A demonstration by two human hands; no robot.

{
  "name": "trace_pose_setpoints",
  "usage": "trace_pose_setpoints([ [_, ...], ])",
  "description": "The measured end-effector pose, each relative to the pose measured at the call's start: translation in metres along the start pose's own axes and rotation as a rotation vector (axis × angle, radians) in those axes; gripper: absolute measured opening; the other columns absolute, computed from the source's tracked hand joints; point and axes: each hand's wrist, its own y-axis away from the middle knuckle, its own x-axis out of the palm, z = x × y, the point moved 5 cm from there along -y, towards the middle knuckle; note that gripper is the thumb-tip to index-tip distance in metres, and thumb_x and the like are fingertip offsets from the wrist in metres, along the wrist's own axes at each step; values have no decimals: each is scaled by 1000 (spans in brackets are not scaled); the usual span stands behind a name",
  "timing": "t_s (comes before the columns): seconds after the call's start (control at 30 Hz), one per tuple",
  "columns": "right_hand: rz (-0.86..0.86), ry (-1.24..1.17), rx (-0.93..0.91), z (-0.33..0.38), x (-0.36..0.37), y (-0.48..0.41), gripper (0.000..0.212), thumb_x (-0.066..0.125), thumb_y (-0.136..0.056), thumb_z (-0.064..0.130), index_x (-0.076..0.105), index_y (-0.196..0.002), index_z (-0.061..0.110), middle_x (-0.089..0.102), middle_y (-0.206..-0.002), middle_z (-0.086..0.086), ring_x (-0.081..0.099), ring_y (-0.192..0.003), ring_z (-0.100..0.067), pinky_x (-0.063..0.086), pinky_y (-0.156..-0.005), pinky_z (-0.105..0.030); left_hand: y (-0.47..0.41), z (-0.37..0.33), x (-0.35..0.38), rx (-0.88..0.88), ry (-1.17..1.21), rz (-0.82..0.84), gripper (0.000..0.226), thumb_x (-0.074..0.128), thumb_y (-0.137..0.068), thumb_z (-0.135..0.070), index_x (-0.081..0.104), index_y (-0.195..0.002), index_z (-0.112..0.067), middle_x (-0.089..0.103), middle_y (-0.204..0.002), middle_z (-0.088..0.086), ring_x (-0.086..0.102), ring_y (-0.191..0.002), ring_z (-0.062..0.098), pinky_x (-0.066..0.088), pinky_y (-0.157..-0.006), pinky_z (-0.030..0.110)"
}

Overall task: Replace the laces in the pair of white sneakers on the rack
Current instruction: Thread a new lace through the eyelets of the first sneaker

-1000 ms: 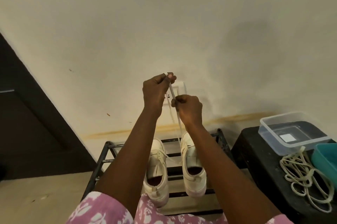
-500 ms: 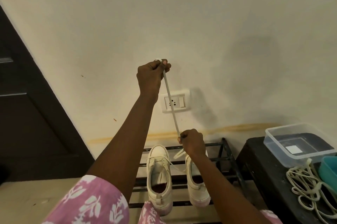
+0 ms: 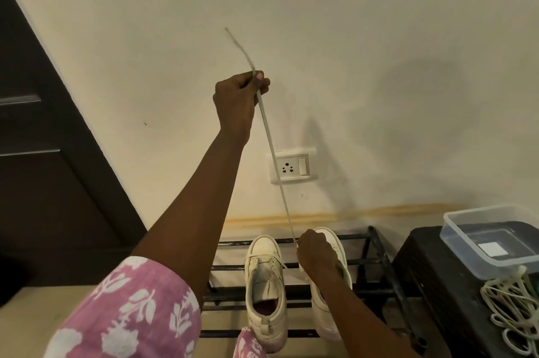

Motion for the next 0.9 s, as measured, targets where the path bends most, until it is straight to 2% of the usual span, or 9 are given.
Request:
trace_pose_setpoints([
  [0.13, 17, 91, -72, 2, 5, -1, 29, 37, -99, 14, 51, -124, 8, 57, -125, -6, 58, -112, -19, 48, -89, -29, -8, -11, 1, 36, -2, -5, 15, 64, -87, -6, 70, -99, 1, 69, -76, 6, 68, -70, 14, 57, -79, 27],
  [0.3, -19, 130, -77, -1, 10, -1, 26, 37, -99, 15, 52, -120, 10, 60, -119, -5, 61, -107, -19, 49, -85, -28, -10, -18, 7, 69, -37, 1, 10, 61, -89, -8, 70, -92, -7, 69, -76, 2, 67, -71, 13, 54, -74, 27],
  [0.5, -19, 102, -96, -4, 15, -2, 24, 42, -96, 13, 58, -115, 12, 64, -113, -4, 62, -101, -18, 53, -84, -29, 1, -8, 16, 39, -1, 77, 12, 56, -91, -3, 67, -92, -5, 65, -75, 6, 66, -63, 10, 54, -65, 21],
  [0.63, -14, -30, -146, -9, 12, -4, 31, 46, -94, 9, 62, -120, 15, 66, -116, -3, 61, -105, -18, 49, -90, -29, 19, 26, 24, -61, -17, 166, 15, 52, -94, -3, 65, -91, -7, 62, -75, 6, 64, -60, 10, 55, -62, 20],
  [0.7, -63, -126, -122, -18, 2, -6, 33, 45, -92, 3, 66, -116, 13, 68, -112, -6, 64, -101, -19, 48, -85, -23, 32, 52, 28, -135, -86, 190, 17, 49, -95, -4, 66, -93, -7, 59, -72, 3, 57, -60, 9, 48, -55, 19],
  [0.77, -146, -198, -73, -31, -13, -7, 32, 46, -90, 0, 70, -108, 12, 70, -106, -7, 65, -98, -20, 47, -79, -23, 48, 83, 32, -199, -197, 197, 18, 49, -95, -7, 68, -97, -7, 59, -70, -1, 50, -58, 7, 40, -51, 17],
  [0.83, -208, -254, 1, -48, -24, -8, 33, 45, -90, -2, 70, -107, 9, 69, -106, -8, 64, -98, -22, 50, -80, -29, 69, 115, 35, -260, -285, 213, 20, 51, -96, -14, 69, -100, -7, 62, -75, -1, 49, -59, 6, 40, -56, 22],
  [0.9, -255, -324, 103, -72, -31, -9, 33, 42, -90, -4, 69, -107, 5, 69, -107, -12, 64, -96, -25, 49, -73, -30, 93, 147, 37, -306, -382, 234, 23, 50, -96, -20, 71, -95, -9, 67, -86, 5, 54, -67, 11, 41, -68, 26],
])
